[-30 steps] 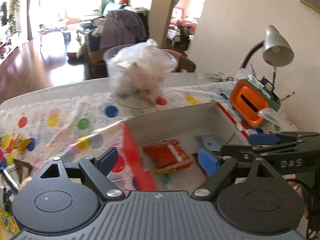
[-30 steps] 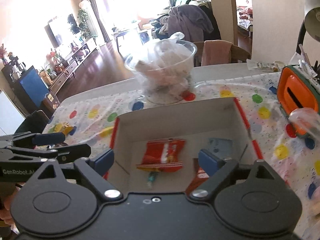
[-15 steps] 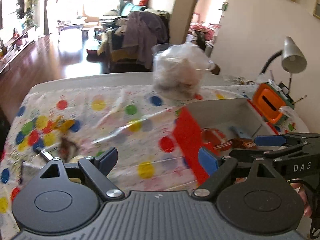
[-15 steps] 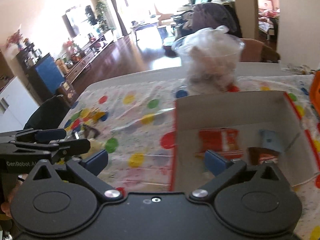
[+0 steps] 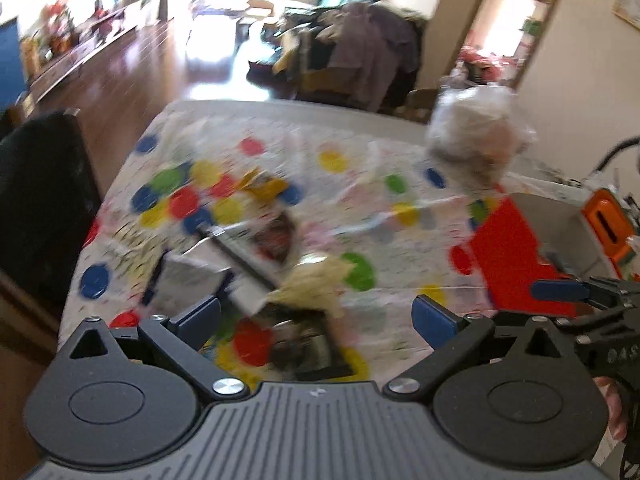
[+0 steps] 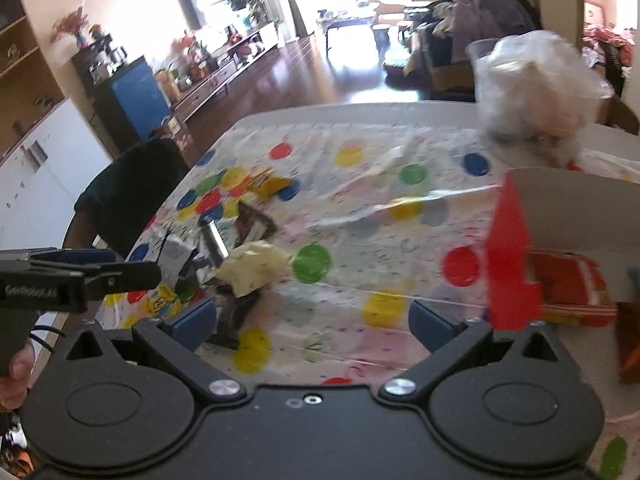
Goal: Organize snacks
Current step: 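Grasp the white snack packet with the left tool while the right tool grasps the dark chocolate bar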
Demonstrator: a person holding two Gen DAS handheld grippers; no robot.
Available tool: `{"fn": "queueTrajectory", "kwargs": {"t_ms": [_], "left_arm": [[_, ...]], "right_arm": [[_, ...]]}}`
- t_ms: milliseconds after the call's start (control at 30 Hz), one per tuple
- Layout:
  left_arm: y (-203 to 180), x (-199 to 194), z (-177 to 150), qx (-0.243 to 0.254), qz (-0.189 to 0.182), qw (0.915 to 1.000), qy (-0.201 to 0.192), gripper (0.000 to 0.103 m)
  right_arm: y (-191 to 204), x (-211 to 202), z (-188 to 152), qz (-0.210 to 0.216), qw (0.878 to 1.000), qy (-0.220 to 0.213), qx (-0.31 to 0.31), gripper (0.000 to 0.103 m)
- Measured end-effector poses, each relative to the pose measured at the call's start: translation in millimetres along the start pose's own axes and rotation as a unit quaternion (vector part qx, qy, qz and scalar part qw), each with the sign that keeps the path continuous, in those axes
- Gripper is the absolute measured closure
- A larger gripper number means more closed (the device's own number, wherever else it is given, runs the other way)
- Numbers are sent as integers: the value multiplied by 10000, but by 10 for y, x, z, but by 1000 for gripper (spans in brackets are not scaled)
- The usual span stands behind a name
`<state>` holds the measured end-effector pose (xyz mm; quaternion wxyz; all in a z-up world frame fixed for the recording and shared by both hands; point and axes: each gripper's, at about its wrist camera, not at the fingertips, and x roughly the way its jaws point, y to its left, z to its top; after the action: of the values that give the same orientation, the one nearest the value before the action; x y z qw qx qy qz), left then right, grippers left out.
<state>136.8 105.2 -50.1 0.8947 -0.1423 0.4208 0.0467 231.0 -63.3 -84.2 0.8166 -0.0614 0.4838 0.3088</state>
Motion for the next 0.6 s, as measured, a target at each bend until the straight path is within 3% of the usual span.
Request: {"fn": "queueTrajectory", "kwargs": {"t_ms": [167, 333, 467, 600], "left_arm": [[297, 136, -10, 27, 359, 9993, 64, 1], [588, 299, 29, -165, 702, 9972, 179, 1], [777, 527, 133, -140, 643, 9963, 554, 1], [872, 735, 182, 311, 481, 9944, 891, 1]], "right_arm": [[319, 303, -15, 246, 9977, 336, -529, 0], [553, 599, -34, 221, 9954, 646, -670, 0], [688, 797, -3, 199, 9950, 791, -580, 2], [749, 1024, 25, 179, 9942, 973, -426, 5]]}}
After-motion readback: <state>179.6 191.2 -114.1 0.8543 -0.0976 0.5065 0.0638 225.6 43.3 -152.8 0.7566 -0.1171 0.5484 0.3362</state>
